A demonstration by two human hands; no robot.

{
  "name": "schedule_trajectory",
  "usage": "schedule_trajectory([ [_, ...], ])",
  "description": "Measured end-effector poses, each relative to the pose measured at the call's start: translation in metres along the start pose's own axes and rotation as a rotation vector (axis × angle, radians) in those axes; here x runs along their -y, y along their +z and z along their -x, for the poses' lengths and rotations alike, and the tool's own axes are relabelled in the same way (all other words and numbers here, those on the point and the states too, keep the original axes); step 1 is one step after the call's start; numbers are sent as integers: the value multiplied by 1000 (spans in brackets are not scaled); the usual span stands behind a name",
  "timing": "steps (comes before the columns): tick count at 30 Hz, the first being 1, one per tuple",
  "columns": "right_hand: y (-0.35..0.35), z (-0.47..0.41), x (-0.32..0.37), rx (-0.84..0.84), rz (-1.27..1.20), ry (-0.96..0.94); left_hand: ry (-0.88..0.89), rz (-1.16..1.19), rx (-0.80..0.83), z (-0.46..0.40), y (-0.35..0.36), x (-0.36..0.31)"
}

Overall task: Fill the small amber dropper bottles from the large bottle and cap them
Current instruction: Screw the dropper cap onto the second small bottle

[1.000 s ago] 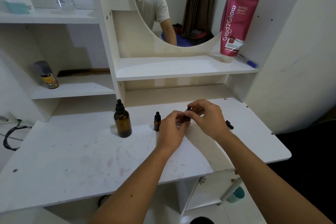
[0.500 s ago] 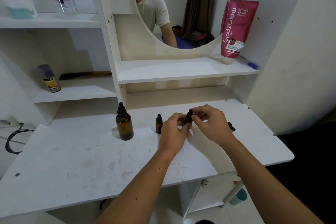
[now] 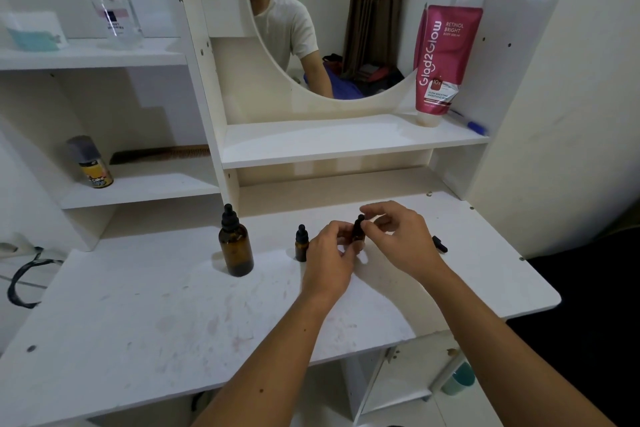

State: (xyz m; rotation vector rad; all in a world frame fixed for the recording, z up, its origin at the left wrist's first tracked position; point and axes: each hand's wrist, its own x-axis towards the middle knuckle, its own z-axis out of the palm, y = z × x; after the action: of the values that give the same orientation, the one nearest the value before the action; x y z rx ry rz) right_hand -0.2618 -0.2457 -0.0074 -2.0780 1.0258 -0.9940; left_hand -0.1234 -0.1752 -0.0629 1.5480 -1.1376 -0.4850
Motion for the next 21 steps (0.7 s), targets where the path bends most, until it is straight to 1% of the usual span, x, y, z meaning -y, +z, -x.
schedule_trajectory([
  [2,1,0,0,50,27,-26,0,-1,-4,0,0,0],
  [6,1,-2,-1,4,50,36,8,5,-3,0,-1,-1],
  [10,1,-1,-1,89,28,-23,-4,-12,-2,0,0,0],
  [13,4,-3,-2,39,22,25,9,-18,-7,-1,0,0],
  [15,4,-4,-4,34,-2,22,12,-21,-6,-1,0,0],
  [19,0,-5,-6,133,-8,-63,16,-40,-13,-1,0,0],
  [21,0,-6,-6,144,-17,-37,12,-32,-12,-1,0,-1],
])
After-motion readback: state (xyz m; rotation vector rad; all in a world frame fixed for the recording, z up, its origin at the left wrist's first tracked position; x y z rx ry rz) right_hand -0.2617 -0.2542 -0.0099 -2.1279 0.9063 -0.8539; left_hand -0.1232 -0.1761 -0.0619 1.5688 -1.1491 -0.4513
